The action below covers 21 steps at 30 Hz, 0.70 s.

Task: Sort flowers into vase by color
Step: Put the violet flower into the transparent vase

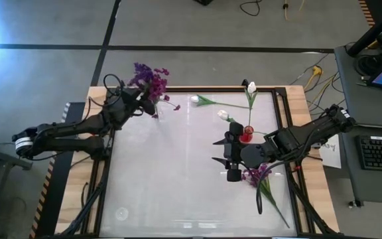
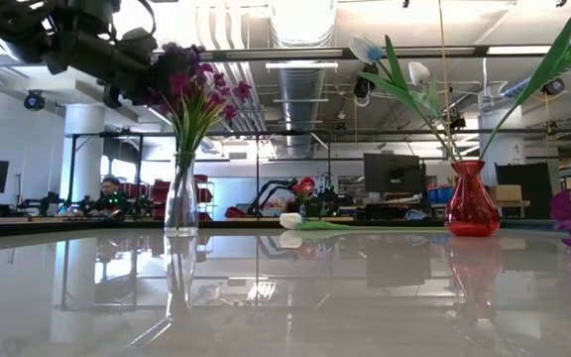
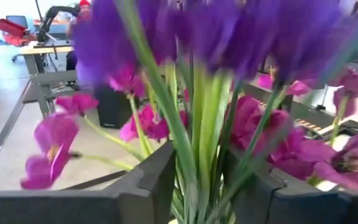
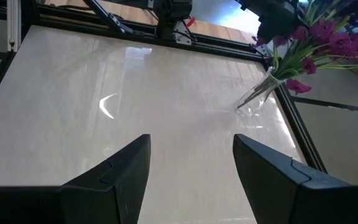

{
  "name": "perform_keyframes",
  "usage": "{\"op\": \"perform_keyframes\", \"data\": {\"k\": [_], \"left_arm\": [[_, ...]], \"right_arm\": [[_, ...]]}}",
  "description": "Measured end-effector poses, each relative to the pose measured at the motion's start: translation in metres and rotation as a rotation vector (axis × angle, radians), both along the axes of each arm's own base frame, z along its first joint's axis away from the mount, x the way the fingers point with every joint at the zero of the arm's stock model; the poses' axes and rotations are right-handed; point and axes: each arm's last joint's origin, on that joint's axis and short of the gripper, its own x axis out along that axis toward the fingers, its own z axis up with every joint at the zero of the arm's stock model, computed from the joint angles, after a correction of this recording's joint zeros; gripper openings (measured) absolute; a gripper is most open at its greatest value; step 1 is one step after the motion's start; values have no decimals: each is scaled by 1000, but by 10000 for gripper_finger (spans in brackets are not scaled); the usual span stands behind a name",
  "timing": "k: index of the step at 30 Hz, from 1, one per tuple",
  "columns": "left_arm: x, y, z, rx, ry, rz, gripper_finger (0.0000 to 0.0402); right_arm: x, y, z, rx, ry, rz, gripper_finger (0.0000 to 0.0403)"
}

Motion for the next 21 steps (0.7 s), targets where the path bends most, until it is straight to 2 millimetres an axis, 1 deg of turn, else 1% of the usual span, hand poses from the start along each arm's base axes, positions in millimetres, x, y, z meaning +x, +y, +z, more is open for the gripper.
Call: {"op": "perform_keyframes", "data": {"k": [5, 7, 16, 21], "left_arm": [[-3, -9, 5, -33, 82, -46, 151], [-4, -11, 8, -63, 87, -53, 163], [-6, -14, 17, -166, 170, -48, 208], [-9, -16, 27, -235, 202, -33, 235]], "right_arm": [[0, 0, 0, 9, -2, -6, 221], [0, 0, 0, 9, -2, -5, 221], [0, 0, 0, 12, -3, -8, 221], [0, 0, 0, 20, -4, -13, 221]]}}
